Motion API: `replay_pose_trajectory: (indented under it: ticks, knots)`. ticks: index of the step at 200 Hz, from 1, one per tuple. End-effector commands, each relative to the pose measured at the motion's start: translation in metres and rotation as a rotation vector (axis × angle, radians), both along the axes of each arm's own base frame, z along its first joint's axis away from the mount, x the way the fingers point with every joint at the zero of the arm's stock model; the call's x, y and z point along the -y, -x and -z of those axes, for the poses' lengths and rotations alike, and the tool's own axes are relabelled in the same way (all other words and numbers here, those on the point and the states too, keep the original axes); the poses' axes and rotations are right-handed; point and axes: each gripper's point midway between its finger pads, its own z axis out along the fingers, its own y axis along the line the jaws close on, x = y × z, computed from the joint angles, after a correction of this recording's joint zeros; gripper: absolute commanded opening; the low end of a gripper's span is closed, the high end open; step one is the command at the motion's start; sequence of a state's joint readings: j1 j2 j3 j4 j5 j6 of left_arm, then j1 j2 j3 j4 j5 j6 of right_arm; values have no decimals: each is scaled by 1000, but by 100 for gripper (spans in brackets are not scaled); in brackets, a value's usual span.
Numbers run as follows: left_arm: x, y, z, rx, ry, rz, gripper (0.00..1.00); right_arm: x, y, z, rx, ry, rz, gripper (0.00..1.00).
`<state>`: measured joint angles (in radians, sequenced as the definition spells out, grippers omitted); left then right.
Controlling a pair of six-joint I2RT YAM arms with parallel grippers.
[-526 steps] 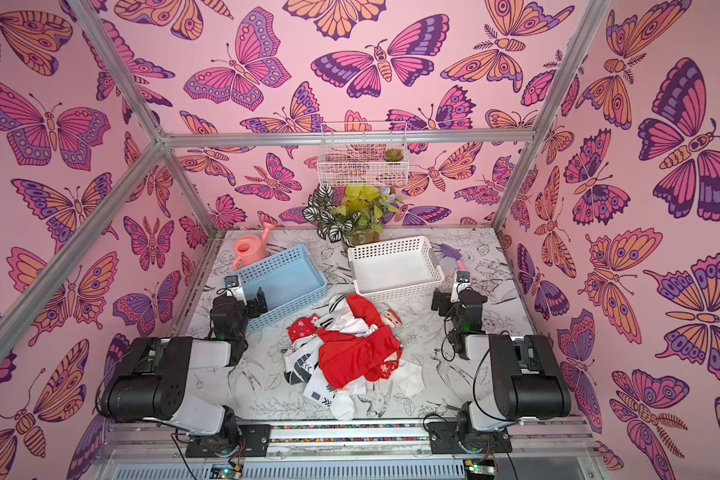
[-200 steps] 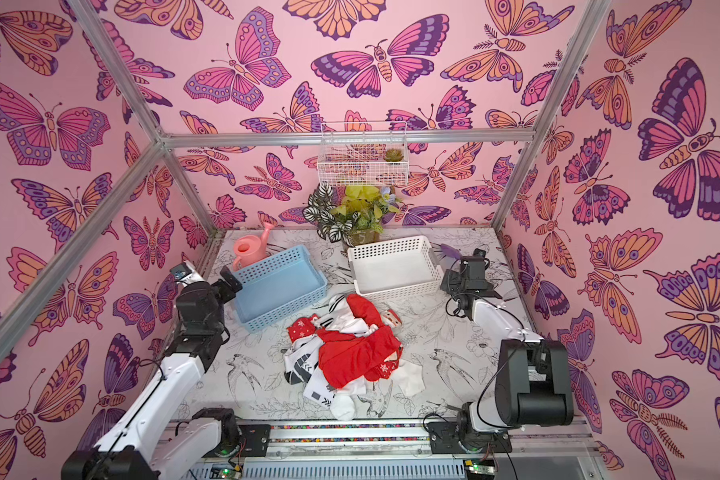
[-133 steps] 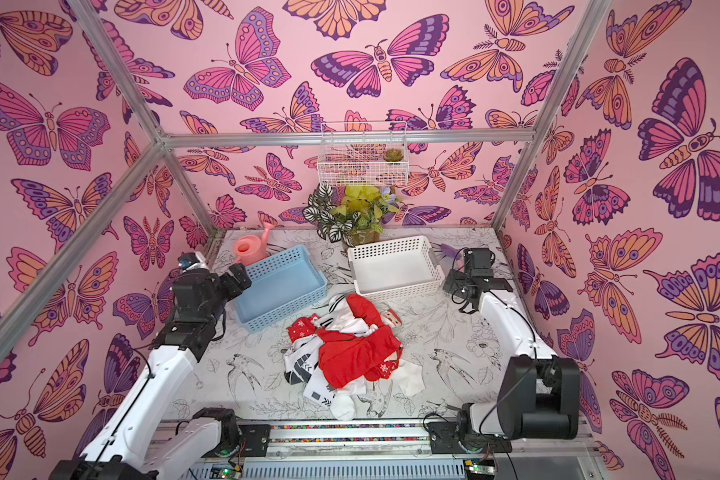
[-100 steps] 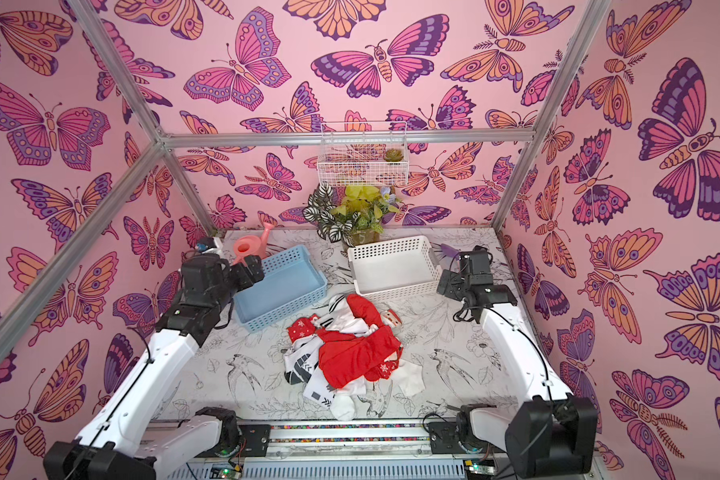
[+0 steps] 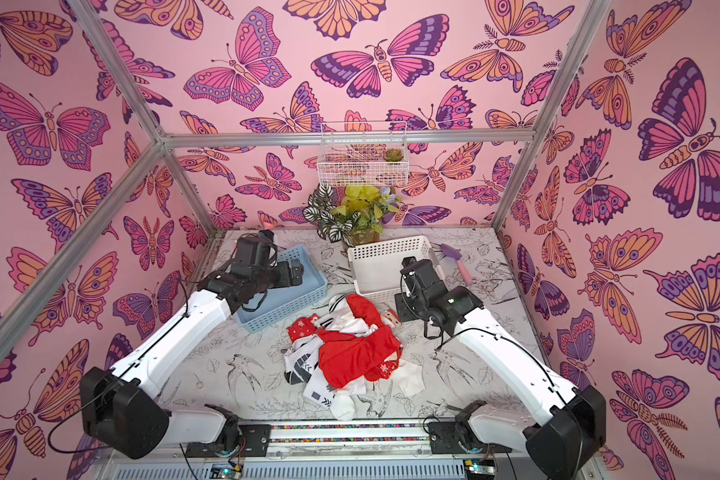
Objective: Sort the socks into the basket by color
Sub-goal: Pick up the sock at the center of the board.
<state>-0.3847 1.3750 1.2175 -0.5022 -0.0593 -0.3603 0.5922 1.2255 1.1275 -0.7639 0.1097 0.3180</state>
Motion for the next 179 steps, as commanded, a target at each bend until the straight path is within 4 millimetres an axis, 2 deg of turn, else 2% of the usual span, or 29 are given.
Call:
replay_pose_trajectory:
  ticks: [1, 38, 77, 102, 114, 118, 125, 179]
  knots:
    - [11, 10, -4, -6, -50, 68, 100, -20, 19, 5, -86, -10, -68, 53]
    - [10, 17, 12, -24, -99, 73, 100, -42, 56, 25, -177, 13, -123, 51]
    - [5, 22, 5, 2, -97, 51, 100, -60, 86, 45, -206, -17, -142, 39]
    - [-4, 24, -5, 46, -108, 19, 100, -64, 95, 55, -205, -37, -144, 36]
    - [-7, 23, -3, 51, -119, 6, 100, -69, 99, 61, -199, -59, -155, 36]
    - [-10, 27, -16, 88, -107, 0, 100, -71, 100, 63, -196, -70, -159, 36]
    - [-12, 28, -19, 102, -106, -9, 100, -73, 100, 66, -191, -83, -159, 36]
    - [-18, 29, -20, 126, -110, -33, 100, -83, 97, 70, -175, -95, -185, 37]
